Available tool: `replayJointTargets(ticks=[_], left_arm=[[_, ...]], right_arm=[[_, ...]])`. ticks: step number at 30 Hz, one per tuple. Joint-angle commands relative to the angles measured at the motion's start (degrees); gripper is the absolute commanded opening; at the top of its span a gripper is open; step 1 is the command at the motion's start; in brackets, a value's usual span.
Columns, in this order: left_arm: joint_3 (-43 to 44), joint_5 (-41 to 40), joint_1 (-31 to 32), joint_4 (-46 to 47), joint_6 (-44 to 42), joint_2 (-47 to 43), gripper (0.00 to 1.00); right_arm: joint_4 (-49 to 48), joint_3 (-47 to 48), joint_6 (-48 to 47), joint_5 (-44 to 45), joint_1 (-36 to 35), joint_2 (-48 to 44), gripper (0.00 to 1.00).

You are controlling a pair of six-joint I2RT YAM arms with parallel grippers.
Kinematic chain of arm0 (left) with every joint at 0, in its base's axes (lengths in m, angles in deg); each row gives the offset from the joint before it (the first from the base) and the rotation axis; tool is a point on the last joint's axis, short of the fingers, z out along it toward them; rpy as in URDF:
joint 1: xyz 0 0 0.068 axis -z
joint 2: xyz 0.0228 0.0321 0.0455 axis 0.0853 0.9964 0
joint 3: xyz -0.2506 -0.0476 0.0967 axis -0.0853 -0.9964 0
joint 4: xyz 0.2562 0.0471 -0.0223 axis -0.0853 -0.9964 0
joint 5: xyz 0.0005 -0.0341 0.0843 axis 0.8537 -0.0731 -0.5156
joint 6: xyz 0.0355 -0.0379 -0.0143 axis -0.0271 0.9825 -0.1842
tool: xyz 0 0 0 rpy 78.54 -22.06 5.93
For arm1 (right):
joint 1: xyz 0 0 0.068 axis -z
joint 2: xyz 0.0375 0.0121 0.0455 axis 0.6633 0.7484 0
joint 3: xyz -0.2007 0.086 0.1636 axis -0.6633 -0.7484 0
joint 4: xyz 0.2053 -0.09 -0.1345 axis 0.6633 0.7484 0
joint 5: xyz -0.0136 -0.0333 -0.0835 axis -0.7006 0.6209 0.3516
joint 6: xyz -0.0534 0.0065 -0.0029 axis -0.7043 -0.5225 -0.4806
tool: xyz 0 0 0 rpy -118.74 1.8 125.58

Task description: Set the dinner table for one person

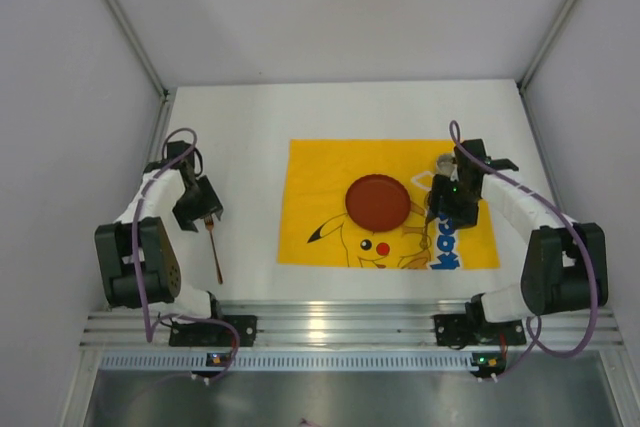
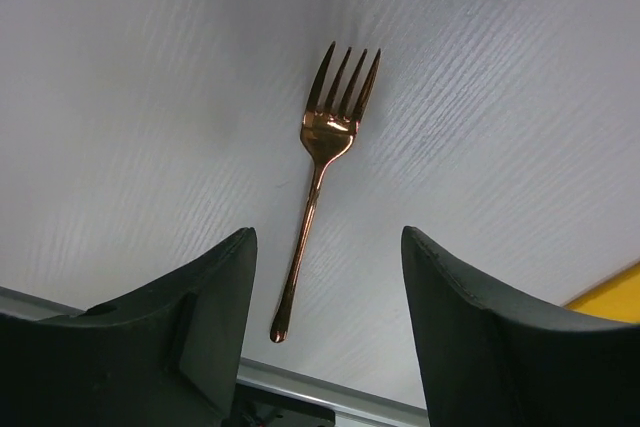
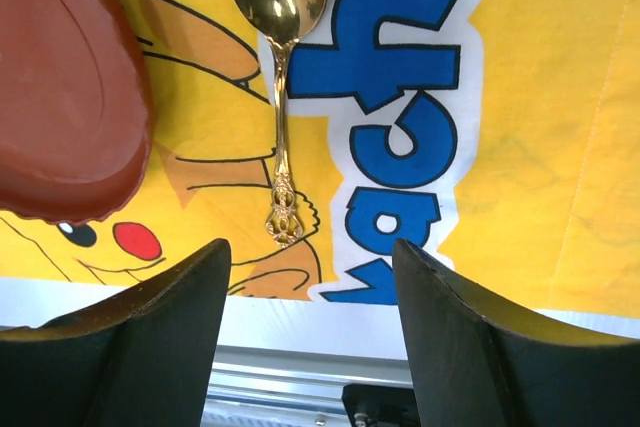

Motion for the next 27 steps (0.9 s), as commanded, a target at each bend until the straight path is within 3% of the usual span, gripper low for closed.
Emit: replayJointTargets(ticks=[1,5,13,18,22,27], left_arm=[[-0.96,1.43,-0.34,3.29,-0.86,2.53,0.65],[-2.19,2.14,-0.26,5.31,-1.12,5.88,0.61],[-2.99,1.17,-0.26,8.04,-0.86,11.95,0.37],[-2.81,0.12,-0.26,9.44,-0.60,15.55,0.13],[-1.93,-0.15,-0.26,10.50,-0.86,18.97,0.00],[0.18,2.13,-0.17,11.20,-1.65,19.25,0.00]], right_arm=[[2.50,3.32,-0.43,1.49,0.63,-2.33,0.66],[2.59,3.76,-0.17,1.23,0.63,-2.06,0.66],[2.41,3.58,-0.25,1.49,0.63,-1.18,0.65],[2.41,4.37,-0.17,1.49,0.81,-0.57,0.65],[2.76,5.43,-0.43,1.32,0.98,-0.13,0.64],[3.90,7.71,-0.78,1.40,1.25,-0.13,0.64]])
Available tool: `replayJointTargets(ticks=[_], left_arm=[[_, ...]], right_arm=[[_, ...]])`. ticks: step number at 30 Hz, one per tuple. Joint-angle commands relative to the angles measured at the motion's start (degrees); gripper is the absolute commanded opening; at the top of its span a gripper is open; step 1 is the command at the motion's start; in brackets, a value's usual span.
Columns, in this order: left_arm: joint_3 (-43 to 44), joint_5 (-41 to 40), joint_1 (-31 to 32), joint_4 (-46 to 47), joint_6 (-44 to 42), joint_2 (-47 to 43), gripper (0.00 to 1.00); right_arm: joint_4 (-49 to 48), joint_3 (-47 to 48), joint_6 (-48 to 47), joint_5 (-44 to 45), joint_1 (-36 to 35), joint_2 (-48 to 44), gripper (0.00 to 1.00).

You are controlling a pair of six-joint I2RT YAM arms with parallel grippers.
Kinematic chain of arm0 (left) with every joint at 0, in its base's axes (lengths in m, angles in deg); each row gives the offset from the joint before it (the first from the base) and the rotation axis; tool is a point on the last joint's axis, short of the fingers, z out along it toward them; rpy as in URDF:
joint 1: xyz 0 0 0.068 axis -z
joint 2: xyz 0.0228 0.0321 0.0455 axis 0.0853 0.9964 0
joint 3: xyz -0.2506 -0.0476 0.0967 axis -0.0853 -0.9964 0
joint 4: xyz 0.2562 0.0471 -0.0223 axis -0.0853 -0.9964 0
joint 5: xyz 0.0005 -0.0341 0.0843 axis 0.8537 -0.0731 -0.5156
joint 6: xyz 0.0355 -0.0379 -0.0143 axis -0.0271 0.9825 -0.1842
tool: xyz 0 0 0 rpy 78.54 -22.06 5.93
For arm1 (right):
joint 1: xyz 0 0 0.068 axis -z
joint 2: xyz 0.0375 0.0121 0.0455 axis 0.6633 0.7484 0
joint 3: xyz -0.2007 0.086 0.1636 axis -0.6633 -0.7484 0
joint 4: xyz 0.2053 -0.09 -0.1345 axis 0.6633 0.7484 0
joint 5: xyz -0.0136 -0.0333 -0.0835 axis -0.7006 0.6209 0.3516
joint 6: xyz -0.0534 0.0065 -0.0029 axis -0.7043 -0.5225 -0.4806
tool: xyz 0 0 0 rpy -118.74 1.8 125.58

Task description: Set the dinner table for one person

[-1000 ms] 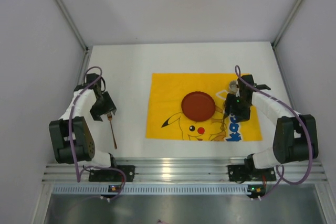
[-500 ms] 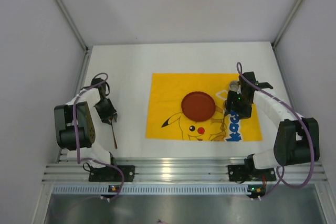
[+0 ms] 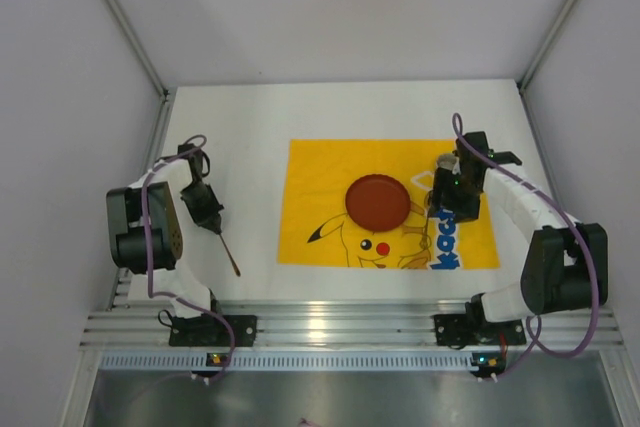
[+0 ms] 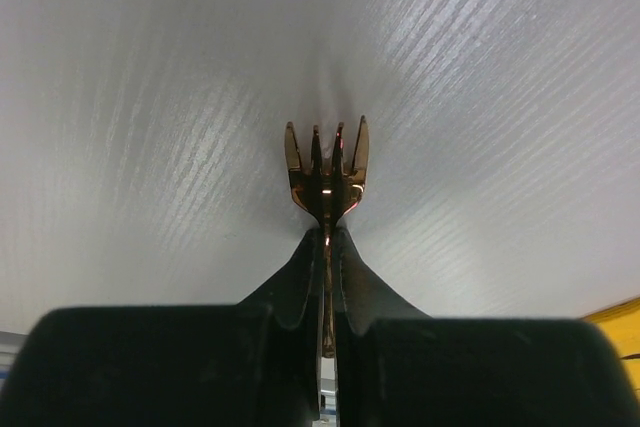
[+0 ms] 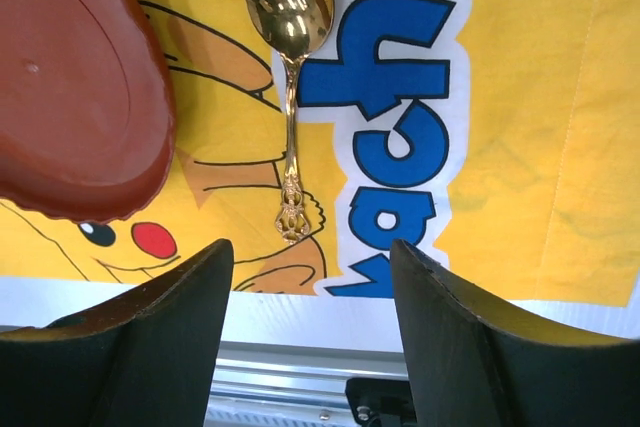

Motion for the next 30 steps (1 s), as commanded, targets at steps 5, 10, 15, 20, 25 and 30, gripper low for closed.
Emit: replayJointTargets(ticks=[5,10,15,20,25,30], left_arm=[[5.25,-0.80,4.41,8.49,-2.83,-0.88,0.00],[15.54,1.84,17.30,7.34,-5.91,-0.28,0.00],[25.11,5.09,26.99,7.52,-2.93,6.91,0.00],[30.74,4.91,32.89,7.96,-0.47,13.25,0.00],[35.50,4.03,35.27,5.94,1.20,19.58,0.00],[36.12,2.89,35.89,4.72,4.19,20.73,0.13]], right_arm=[[2.16,6.84,-0.76,1.49,1.01,-0.44,0.77],[4.36,10.87,-1.55,3.33,0.92,0.71,0.95],[5.06,11.93,-1.81,4.22,1.01,0.36,0.99],[5.50,10.62,-1.73,4.75,1.01,-1.31,1.00],[5.68,9.04,-1.90,4.84,1.09,-2.54,1.00],[5.59,8.42,-2.08,4.92,1.10,-2.81,1.00]])
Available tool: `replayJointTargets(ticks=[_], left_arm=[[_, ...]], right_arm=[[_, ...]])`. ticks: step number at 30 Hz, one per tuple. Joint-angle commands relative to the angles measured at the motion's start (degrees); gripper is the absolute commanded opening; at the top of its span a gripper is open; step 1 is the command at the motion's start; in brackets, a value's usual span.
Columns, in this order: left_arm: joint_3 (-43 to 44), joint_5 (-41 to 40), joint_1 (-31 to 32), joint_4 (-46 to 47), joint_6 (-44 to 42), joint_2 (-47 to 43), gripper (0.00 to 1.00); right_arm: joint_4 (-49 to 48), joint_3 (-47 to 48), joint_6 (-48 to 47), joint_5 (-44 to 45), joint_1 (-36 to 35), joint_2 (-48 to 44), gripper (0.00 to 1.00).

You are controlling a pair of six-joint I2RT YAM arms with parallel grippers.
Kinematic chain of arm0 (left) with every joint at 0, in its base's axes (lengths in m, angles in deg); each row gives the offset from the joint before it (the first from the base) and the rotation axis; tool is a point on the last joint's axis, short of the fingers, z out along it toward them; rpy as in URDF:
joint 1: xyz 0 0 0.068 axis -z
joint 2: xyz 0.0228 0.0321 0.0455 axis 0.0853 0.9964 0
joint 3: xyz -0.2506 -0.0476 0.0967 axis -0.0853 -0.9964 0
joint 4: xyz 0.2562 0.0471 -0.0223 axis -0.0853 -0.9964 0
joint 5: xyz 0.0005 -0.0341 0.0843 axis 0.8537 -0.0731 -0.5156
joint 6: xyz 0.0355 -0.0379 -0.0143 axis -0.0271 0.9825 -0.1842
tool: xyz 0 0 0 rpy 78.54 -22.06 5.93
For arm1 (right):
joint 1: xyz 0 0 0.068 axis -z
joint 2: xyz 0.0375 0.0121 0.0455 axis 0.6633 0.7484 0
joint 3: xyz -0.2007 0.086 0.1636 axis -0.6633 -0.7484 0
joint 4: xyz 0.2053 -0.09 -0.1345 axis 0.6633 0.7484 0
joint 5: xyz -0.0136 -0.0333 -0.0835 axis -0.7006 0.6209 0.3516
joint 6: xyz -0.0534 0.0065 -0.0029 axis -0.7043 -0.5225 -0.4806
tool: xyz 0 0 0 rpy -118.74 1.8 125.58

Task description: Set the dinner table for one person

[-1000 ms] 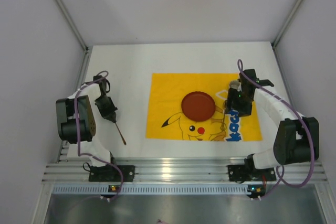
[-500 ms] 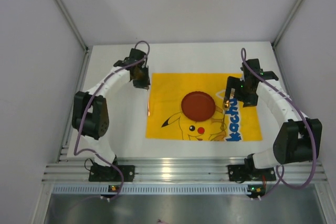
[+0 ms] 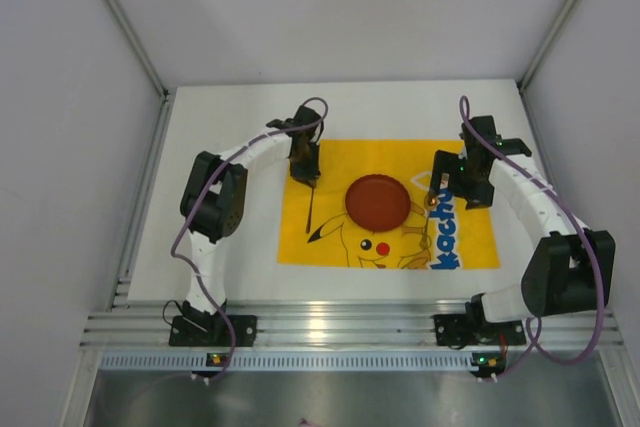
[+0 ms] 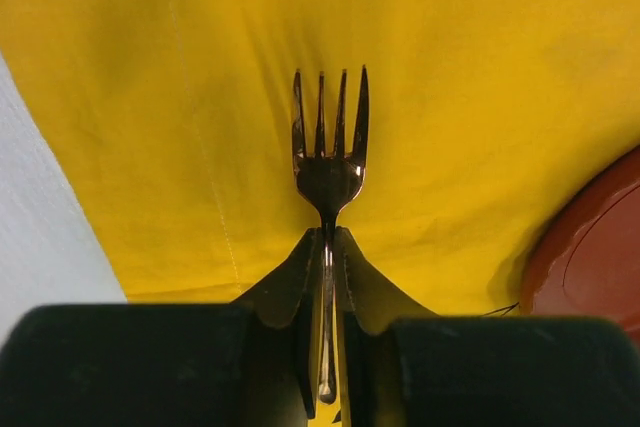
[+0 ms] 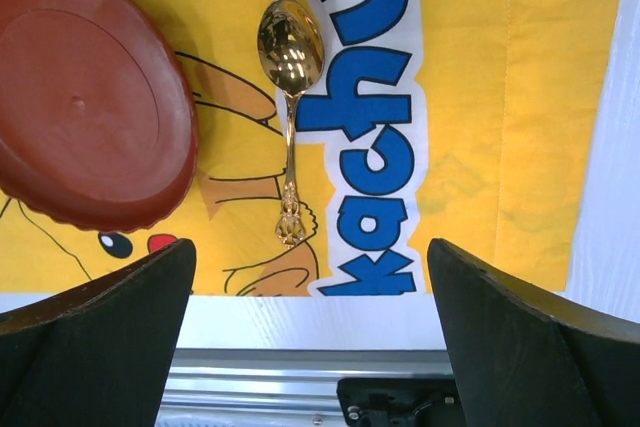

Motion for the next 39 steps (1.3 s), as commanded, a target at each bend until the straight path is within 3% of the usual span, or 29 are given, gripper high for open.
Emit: replayJointTargets(ticks=[1,5,6,7,9,15,18,19,21,22,23,24,25,26,32,34,39], left_arm=[[2.20,-1.54,0.13,-1.98,3.62,-0.89,0.16],[-0.53,-2.77,0.13,-2.07,6.17,-3.52,0.45],[-0.79,-3.56,0.13,-2.24,6.26,-4.92,0.60],[-1.14,-4.09,0.13,-2.59,6.26,-5.71,0.69],[-1.15,-10.31,-0.13,-3.56,5.48,-8.60,0.98],[-9.13,-20.51,-6.35,2.66,0.21,-21.35,0.98],[-18.78,-22.46,-11.62,13.80,-3.83,-29.78,0.98],[-26.12,-22.38,-12.95,17.84,-6.72,-32.24,0.98],[-36.07,-22.03,-15.93,35.39,-10.33,-40.12,0.98],[-47.26,-22.37,-16.47,42.42,-15.31,-42.78,0.97],[-53.03,-22.38,-16.83,50.84,-17.88,-47.25,0.98],[-58.22,-20.98,-17.70,63.46,-20.34,-48.68,0.98],[-66.02,-18.62,-18.06,69.76,-24.20,-49.66,0.99],[-68.53,-18.25,-18.50,74.00,-24.67,-49.93,0.98],[-71.28,-13.77,-21.93,82.81,-24.15,-42.21,0.99],[-72.16,-12.45,-23.15,87.55,-24.06,-40.27,0.98],[-69.62,-4.92,-26.49,89.24,-20.64,-35.44,0.99]], right_arm=[[1.09,-0.13,-0.98,0.81,0.86,-1.89,1.00],[0.21,0.31,-1.07,0.20,0.86,-1.36,1.00],[-0.23,0.40,-1.16,-0.24,0.77,-1.36,1.00],[-0.49,0.40,-1.16,-1.37,0.85,-1.45,1.00],[-1.63,0.40,-1.33,-3.04,0.77,-1.71,1.00],[-4.88,0.05,-1.51,-9.20,0.33,-4.87,1.00],[-6.12,0.40,-0.55,-9.03,-0.20,-7.86,1.00],[-7.43,0.40,-0.11,-9.12,-0.20,-8.74,1.00],[-9.27,-0.39,1.73,-9.38,-0.37,-11.55,1.00],[-11.55,-1.52,2.52,-9.56,-0.46,-12.43,1.00],[-12.61,-2.23,4.01,-9.82,-0.55,-14.09,1.00],[-13.58,-2.85,4.63,-10.00,-0.73,-14.72,1.00],[-14.98,-3.98,5.16,-10.08,-0.99,-15.16,1.00],[-15.35,-4.17,5.86,-10.00,-1.08,-15.68,1.00],[-19.30,-7.16,7.10,-9.91,-2.13,-18.59,1.00],[-20.70,-8.56,5.96,-13.85,-2.40,-18.41,1.00],[-24.74,-10.93,3.59,-16.25,-3.71,-20.25,1.00]])
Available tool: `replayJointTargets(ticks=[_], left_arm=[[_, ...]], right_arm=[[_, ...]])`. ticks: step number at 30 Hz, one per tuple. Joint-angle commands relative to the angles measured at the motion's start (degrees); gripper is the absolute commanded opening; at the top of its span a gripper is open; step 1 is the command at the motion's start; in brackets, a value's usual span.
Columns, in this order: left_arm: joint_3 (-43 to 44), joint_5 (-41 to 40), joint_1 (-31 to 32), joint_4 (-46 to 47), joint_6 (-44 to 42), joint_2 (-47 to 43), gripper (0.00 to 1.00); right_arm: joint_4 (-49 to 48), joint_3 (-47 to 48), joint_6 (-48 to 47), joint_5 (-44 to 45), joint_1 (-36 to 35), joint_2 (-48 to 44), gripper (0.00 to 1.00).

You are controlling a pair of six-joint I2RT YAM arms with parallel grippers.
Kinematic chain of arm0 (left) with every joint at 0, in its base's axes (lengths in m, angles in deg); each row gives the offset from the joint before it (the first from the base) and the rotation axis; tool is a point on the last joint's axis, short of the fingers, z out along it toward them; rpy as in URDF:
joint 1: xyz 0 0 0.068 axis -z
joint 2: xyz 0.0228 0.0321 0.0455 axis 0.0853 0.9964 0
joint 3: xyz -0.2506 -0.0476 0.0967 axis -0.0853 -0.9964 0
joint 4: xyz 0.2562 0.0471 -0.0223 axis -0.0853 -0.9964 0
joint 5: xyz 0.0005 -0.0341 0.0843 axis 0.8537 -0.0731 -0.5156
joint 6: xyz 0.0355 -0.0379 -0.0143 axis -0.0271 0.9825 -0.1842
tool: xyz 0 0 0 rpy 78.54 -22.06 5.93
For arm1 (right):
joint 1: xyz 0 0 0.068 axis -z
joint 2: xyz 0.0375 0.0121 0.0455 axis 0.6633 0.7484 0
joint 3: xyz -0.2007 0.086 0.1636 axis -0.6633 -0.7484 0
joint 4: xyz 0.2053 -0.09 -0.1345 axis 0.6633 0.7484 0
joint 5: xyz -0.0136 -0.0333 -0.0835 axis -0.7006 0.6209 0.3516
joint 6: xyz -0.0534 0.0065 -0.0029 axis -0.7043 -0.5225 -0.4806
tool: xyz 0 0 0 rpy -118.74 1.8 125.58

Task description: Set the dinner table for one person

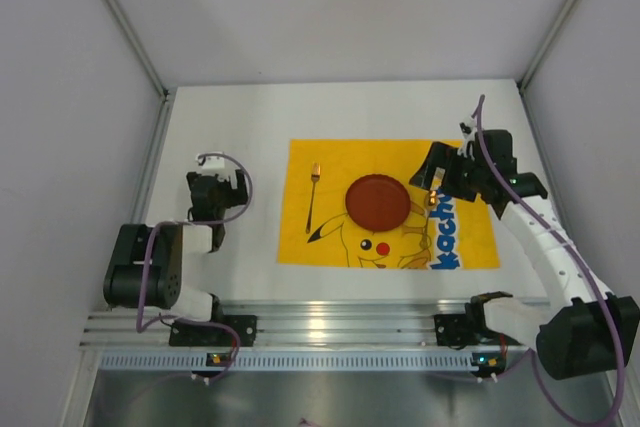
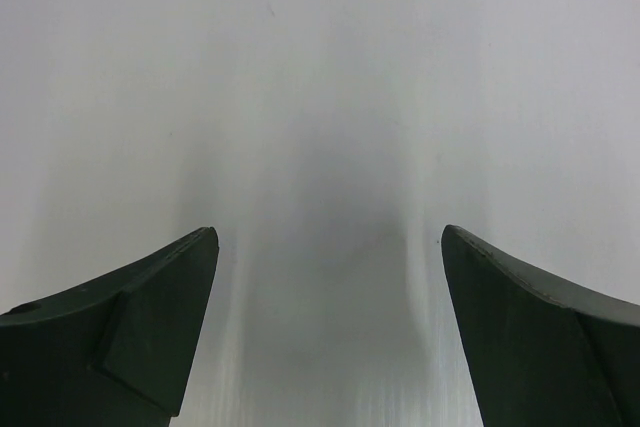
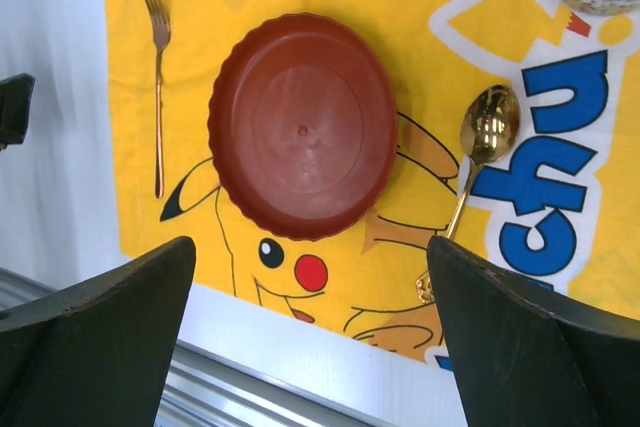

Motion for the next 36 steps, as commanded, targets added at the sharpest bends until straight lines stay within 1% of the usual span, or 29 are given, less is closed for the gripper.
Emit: replayJointTargets(ticks=[1,2,3,4,6,7,10,11,12,14,16,17,18,20,21,24,25,26,27,28,30,31,32,34,35,36], left_arm=[[0.73,8.79,-2.00,13.08,1.55,4.08,0.99],[-0.68,8.20,-2.00,22.95,1.21,7.40,0.99],[-2.17,7.84,-2.08,25.14,1.72,8.13,0.99],[-3.32,8.10,-2.00,25.07,1.82,7.79,0.99],[-2.80,8.28,-2.00,22.36,2.17,6.65,0.99],[-2.80,8.36,-2.00,22.78,2.08,6.73,0.98],[-2.63,8.19,-2.00,22.96,1.91,7.26,0.98],[-2.62,8.02,-2.00,22.79,1.73,7.26,0.98],[-2.54,8.01,-2.00,22.78,1.73,7.35,0.98],[-2.62,7.93,-2.00,22.52,1.82,6.91,0.99],[-2.62,8.10,-2.00,22.61,1.82,6.82,0.98],[-2.71,8.10,-2.00,22.70,1.82,6.91,0.99],[-2.71,7.93,-2.00,22.70,1.82,7.00,0.99],[-2.71,8.10,-2.00,22.70,1.82,6.91,0.98],[-2.71,8.02,-2.00,22.78,1.82,6.91,0.99],[-2.71,8.10,-2.00,22.78,1.82,6.91,0.98],[-2.71,8.02,-2.00,22.78,1.82,6.91,0.98],[-2.71,8.10,-2.00,22.70,1.82,6.91,0.98],[-2.71,8.10,-2.00,22.70,1.82,6.91,0.98],[-2.71,8.10,-2.00,22.70,1.82,6.91,0.98],[-2.80,8.01,-2.00,23.22,1.64,7.17,0.98],[-2.80,8.01,-2.00,23.31,1.73,7.17,0.98],[-2.80,8.10,-2.00,23.31,1.64,7.09,0.98],[-2.89,8.01,-2.00,23.57,1.64,7.26,0.99],[-2.89,8.01,-2.00,23.75,1.64,7.44,0.98],[-2.97,8.01,-2.08,23.84,1.64,7.26,0.99]], right_arm=[[-6.96,-1.25,-1.75,-1.81,-1.57,-3.45,1.00],[-7.75,-1.69,-1.40,-1.46,-1.57,-4.41,1.00],[-8.63,-2.13,-1.40,-1.20,-1.66,-4.68,1.00],[-10.11,-2.83,-1.40,-0.24,-1.66,-4.95,1.00],[-12.14,-4.06,-1.31,2.04,-1.66,-5.21,1.00],[-12.93,-4.51,-1.40,2.58,-1.66,-5.21,1.00],[-16.18,-6.35,-2.19,2.85,-1.75,-3.81,1.00],[-16.98,-6.36,-2.62,3.72,-1.66,-1.89,1.00],[-16.98,-6.36,-2.37,7.30,-1.66,-0.83,1.00],[-18.90,-6.88,-2.54,10.74,-1.66,1.63,1.00],[-23.37,-9.41,-4.99,12.25,-1.57,2.00,1.00],[-28.97,-10.91,-9.79,11.73,-1.66,1.04,1.00],[-31.90,-12.49,-11.92,11.73,-1.58,0.33,1.00],[-34.91,-16.89,-15.61,14.79,-1.31,-1.51,1.00],[-38.31,-18.04,-16.59,17.24,-1.14,-1.69,1.00],[-43.86,-23.39,-20.11,19.02,-0.08,-1.87,1.00],[-49.97,-27.24,-20.99,20.06,0.01,-2.13,1.00],[-54.03,-29.62,-21.52,20.60,0.01,-2.83,0.99],[-58.34,-32.17,-21.35,23.13,-0.08,-3.19,1.00],[-68.39,-37.24,-21.78,24.28,0.01,-3.45,1.00],[-78.80,-42.10,-26.25,25.87,0.01,-2.93,1.00],[-83.91,-46.04,-27.57,27.62,0.01,-2.14,1.00],[-92.83,-47.04,-28.46,28.68,0.18,0.47,1.00],[-95.46,-46.35,-28.73,25.28,2.54,2.77,1.00],[-99.65,-46.17,-28.73,24.48,3.17,5.66,1.00],[-101.86,-46.17,-28.47,23.69,3.61,7.25,1.00]])
